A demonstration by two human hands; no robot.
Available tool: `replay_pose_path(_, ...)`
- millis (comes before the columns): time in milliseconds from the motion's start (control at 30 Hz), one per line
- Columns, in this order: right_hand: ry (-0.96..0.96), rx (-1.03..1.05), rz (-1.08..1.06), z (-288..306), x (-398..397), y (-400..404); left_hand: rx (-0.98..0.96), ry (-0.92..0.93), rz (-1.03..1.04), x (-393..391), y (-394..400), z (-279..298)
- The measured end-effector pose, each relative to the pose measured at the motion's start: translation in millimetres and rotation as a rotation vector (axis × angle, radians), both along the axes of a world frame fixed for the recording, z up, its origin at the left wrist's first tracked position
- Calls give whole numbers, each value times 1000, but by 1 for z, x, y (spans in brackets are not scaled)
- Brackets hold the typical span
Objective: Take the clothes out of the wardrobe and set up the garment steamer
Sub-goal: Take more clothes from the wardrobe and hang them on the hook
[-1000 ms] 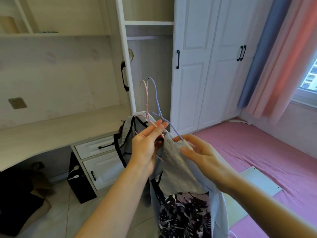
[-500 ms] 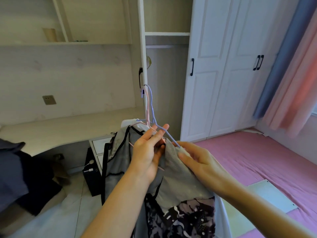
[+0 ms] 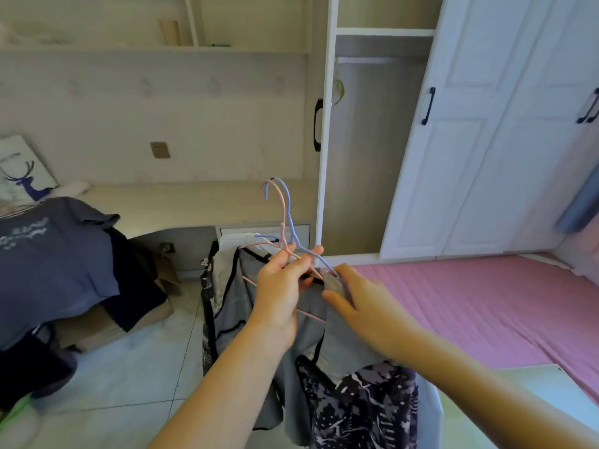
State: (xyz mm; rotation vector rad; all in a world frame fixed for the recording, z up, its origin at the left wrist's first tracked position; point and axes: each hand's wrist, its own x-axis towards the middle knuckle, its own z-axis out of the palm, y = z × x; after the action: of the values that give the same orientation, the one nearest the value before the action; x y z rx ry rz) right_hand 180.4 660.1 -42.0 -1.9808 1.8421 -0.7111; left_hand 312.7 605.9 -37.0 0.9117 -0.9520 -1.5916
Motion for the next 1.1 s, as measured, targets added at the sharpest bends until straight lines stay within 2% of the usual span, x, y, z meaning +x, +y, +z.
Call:
replay_pose_path(267,348,-155,-147,-26,11,-23,20,-24,67,9,8,-1)
replay_pose_path(600,324,-236,-31,-27,22,-58,1,0,108,37,-1,-2)
replay_pose_path(767,257,-275,66,-13,41,-74,-15,84,124,58,-8,5)
replay_pose_path(833,164,-207,87,-9,50,-82,-14,91,137,69,-11,5)
replay_pose_path(967,-142,6,217,0,72,-102,-22,113,166,95,-20,1)
replay_pose_path(1100,-233,62,260,6,96,-121,-27,171,186,122,-34,3)
